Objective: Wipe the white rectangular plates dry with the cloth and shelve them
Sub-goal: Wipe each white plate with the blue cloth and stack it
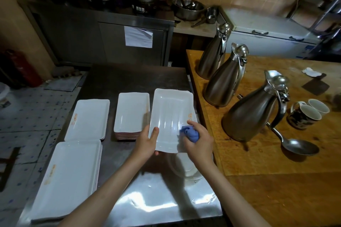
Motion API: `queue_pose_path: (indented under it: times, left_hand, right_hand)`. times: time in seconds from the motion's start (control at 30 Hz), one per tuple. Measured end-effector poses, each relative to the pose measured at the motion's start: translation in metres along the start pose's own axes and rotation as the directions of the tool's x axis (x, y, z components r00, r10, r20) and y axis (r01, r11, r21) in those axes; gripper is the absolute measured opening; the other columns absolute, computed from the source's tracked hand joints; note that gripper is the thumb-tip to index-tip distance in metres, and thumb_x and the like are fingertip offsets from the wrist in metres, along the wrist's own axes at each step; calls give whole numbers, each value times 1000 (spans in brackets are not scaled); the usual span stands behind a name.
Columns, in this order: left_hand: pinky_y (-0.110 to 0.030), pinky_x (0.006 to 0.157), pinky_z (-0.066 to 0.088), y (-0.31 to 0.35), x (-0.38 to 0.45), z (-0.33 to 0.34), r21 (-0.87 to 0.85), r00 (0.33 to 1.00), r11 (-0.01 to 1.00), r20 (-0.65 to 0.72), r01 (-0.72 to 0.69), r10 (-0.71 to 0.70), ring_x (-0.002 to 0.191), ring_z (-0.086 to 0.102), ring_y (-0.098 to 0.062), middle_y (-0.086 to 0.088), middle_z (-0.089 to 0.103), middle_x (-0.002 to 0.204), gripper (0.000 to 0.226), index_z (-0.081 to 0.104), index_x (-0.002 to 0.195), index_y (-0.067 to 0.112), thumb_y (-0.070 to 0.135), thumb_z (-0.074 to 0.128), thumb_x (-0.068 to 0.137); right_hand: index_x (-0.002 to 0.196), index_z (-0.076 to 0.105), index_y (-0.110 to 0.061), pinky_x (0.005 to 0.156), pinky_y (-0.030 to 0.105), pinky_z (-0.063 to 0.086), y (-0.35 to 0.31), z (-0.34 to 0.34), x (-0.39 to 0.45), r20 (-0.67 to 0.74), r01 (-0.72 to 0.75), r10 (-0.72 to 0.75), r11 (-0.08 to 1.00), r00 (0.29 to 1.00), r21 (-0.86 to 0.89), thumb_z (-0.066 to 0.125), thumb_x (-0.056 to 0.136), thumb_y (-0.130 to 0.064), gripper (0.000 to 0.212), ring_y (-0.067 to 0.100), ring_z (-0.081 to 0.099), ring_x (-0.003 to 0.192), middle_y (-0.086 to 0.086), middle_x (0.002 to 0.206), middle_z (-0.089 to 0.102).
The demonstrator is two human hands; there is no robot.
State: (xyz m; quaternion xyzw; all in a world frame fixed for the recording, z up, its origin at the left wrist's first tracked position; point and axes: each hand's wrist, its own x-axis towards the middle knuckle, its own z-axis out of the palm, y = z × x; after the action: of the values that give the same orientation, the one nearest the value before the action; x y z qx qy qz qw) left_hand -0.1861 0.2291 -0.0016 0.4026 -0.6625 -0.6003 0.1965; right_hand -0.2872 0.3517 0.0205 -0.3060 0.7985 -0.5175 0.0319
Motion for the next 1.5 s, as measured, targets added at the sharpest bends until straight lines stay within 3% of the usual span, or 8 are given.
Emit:
queue_pose_path:
  times: [0.1, 0.2, 0.43, 0.6, 0.7, 0.87, 1.17, 1.5]
  left_hand:
    - [-22, 38, 44, -7, 1, -7, 28, 999, 999, -19, 27, -27, 45, 54, -14, 0, 59, 81, 24, 51, 115, 12, 28, 41, 101]
    - [-24, 39, 47, -12, 3, -12, 8, 998, 998, -42, 57, -56, 45, 55, -15, 1, 58, 80, 24, 51, 117, 13, 29, 41, 101]
    - [-22, 34, 43, -22, 7, -18, -52, 992, 994, -76, 96, -100, 47, 53, -17, -13, 60, 87, 28, 51, 121, 10, 27, 41, 101]
    - [-25, 38, 49, -24, 8, -21, -82, 989, 989, -71, 123, -128, 55, 54, -17, -11, 59, 93, 24, 52, 118, 15, 28, 41, 101]
    - [-24, 37, 48, -25, 7, -22, -86, 989, 989, -73, 124, -130, 57, 54, -17, -10, 59, 94, 23, 52, 117, 16, 29, 41, 101]
    - [-23, 39, 47, -28, 7, -24, -65, 988, 989, -74, 134, -139, 65, 55, -19, -11, 58, 101, 23, 53, 114, 17, 31, 41, 101]
    - [-25, 39, 49, -33, 3, -26, -47, 987, 990, -78, 135, -138, 68, 58, -19, -12, 61, 102, 24, 54, 113, 15, 31, 42, 100]
    - [-8, 40, 41, -29, -2, -25, -27, 992, 998, -110, 60, -63, 68, 53, -6, -7, 59, 100, 20, 53, 112, 13, 23, 41, 101]
  right_hand:
    - [78, 54, -24, 72, 26, 50, -4, -9, 6, -37, -160, 171, 966, 985, 203, 60, 77, 9, 33, 0, 59, 76, -14, 74, 62]
    - [98, 55, -28, 71, 15, 49, 10, -14, 12, -13, -258, 269, 935, 963, 242, 63, 80, 2, 36, 4, 59, 85, -7, 93, 62]
    - [70, 47, -10, 47, 29, 39, 39, -10, 11, 73, -622, 627, 740, 775, 256, 61, 79, 6, 23, 24, 48, 56, 29, 70, 55]
    - [97, 59, -28, 40, 23, 42, 46, -9, 8, 199, -641, 612, 699, 765, 317, 57, 87, 6, 36, 14, 47, 48, 10, 70, 60]
    - [78, 57, -14, 42, 25, 31, 54, -3, 5, 206, -661, 629, 728, 749, 181, 59, 90, -12, 13, 15, 36, 41, 9, 59, 51]
    - [56, 49, -13, 45, 26, 34, 64, 12, 4, 99, -655, 648, 753, 755, 63, 59, 89, -35, 41, 17, 39, 39, 4, 47, 45]
    - [52, 42, -15, 56, 29, 39, 70, 20, -3, 23, -615, 616, 787, 787, -43, 47, 90, -13, 38, 20, 44, 54, 3, 51, 42]
    - [52, 39, -14, 53, 28, 31, 83, 19, -1, 83, -643, 652, 757, 753, -115, 43, 90, -27, 40, 20, 37, 48, 4, 50, 39]
